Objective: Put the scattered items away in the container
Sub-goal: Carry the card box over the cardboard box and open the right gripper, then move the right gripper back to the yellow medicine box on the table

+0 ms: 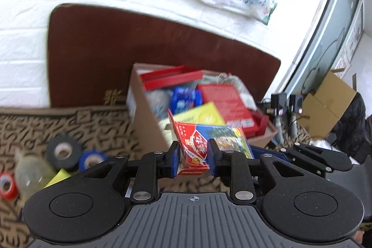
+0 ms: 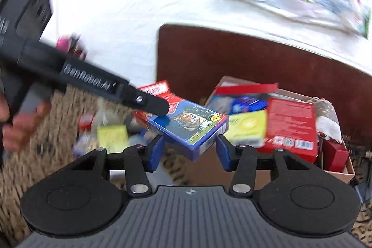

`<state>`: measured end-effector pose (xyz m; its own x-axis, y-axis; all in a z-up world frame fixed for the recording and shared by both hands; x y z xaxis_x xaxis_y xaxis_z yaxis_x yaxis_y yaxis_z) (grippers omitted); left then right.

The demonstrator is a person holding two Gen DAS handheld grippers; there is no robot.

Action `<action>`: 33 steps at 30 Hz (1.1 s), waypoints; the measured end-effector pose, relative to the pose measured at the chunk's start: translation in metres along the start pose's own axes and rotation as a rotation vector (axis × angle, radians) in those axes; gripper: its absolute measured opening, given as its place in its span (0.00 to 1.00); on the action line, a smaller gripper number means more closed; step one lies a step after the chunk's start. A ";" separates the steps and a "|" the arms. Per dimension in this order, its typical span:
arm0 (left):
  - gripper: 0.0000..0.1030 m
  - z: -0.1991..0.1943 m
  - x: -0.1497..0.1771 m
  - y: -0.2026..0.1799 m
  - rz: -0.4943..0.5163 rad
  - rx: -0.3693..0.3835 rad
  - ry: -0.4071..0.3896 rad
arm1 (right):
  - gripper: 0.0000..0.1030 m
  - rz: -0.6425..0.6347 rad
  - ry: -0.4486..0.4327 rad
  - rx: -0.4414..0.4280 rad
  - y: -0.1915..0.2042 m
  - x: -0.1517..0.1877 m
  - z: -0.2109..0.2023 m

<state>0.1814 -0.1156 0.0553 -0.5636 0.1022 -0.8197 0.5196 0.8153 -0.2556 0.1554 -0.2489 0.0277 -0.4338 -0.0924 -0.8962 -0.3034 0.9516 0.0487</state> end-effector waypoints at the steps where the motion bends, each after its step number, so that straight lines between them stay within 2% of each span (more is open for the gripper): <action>1: 0.24 0.006 -0.008 -0.004 -0.001 0.008 0.004 | 0.50 0.004 -0.015 0.020 -0.008 -0.007 0.002; 6: 0.24 0.038 -0.052 -0.033 0.054 0.020 -0.008 | 0.50 0.012 -0.063 0.086 -0.048 -0.053 0.007; 8: 0.24 0.052 -0.070 -0.041 0.047 0.030 -0.014 | 0.50 -0.011 -0.062 0.122 -0.066 -0.072 0.012; 12: 0.25 0.086 -0.103 -0.052 0.043 0.032 -0.010 | 0.50 -0.023 -0.026 0.172 -0.104 -0.096 0.029; 17: 0.27 0.143 -0.130 -0.057 0.064 -0.012 0.027 | 0.50 0.022 0.044 0.217 -0.155 -0.104 0.065; 18: 0.39 0.153 -0.133 -0.056 0.065 -0.021 0.033 | 0.50 0.029 0.054 0.230 -0.163 -0.104 0.073; 19: 0.41 0.167 -0.136 -0.056 0.071 -0.035 0.031 | 0.51 0.038 0.064 0.241 -0.170 -0.103 0.081; 20: 0.53 0.176 -0.138 -0.054 0.079 -0.055 0.023 | 0.52 0.055 0.084 0.243 -0.179 -0.101 0.090; 21: 0.79 0.186 -0.138 -0.051 0.083 -0.080 0.026 | 0.53 0.078 0.116 0.239 -0.187 -0.098 0.101; 22: 0.88 0.192 -0.136 -0.046 0.077 -0.109 0.037 | 0.53 0.098 0.148 0.245 -0.194 -0.093 0.109; 23: 0.93 0.196 -0.133 -0.041 0.066 -0.136 0.040 | 0.54 0.104 0.165 0.262 -0.199 -0.088 0.114; 24: 0.93 0.197 -0.130 -0.037 0.063 -0.143 0.034 | 0.54 0.098 0.169 0.274 -0.202 -0.084 0.116; 27: 0.94 0.196 -0.123 -0.028 0.070 -0.115 0.033 | 0.64 0.113 0.159 0.277 -0.211 -0.074 0.112; 30: 0.96 0.197 -0.120 -0.020 0.056 -0.142 0.043 | 0.70 0.137 0.156 0.291 -0.216 -0.070 0.106; 33: 0.97 0.188 -0.117 -0.017 0.032 -0.136 0.038 | 0.80 0.120 0.146 0.304 -0.211 -0.072 0.102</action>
<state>0.3595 -0.2483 0.0592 -0.5736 0.1486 -0.8056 0.4475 0.8806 -0.1562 0.3370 -0.4137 0.0367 -0.5743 0.0057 -0.8186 0.0136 0.9999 -0.0027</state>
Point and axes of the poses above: each gripper's, at about its wrist camera, not at the fingertips, and z roughly the way its jaws point, y to its left, x to its underside, the point moved 6 cm from there along z, roughly the way its jaws point, and after that the axes turned 6 degrees about z, right-handed, at the moved point
